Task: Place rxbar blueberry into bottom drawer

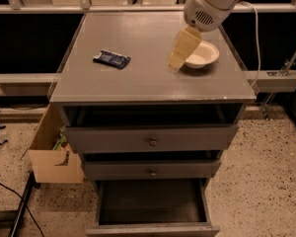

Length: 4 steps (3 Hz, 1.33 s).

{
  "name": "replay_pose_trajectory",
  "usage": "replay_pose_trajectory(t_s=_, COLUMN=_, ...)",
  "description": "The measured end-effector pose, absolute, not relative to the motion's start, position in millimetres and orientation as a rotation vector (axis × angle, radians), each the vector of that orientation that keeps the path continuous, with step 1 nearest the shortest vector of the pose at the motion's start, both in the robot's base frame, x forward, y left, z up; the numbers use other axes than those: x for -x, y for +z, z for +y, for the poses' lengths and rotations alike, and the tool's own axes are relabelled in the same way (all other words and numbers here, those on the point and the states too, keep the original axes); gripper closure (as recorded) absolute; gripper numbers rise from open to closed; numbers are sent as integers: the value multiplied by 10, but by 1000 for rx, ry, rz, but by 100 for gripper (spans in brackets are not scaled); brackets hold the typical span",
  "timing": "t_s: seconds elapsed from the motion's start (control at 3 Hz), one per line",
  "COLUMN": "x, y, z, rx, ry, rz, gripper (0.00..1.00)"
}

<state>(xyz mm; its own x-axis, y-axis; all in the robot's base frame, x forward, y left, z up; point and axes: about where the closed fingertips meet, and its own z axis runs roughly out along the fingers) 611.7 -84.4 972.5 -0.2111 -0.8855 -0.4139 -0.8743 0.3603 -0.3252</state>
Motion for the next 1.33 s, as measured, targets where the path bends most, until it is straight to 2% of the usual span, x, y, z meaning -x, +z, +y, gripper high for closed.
replay_pose_trajectory(t_s=0.33, x=-6117, y=9725, z=-844, rx=1521, ry=-28, rz=2093, gripper=0)
replay_pose_trajectory(t_s=1.33, x=-6853, y=9369, z=-681, rx=1407, ry=118, rz=2039, gripper=0)
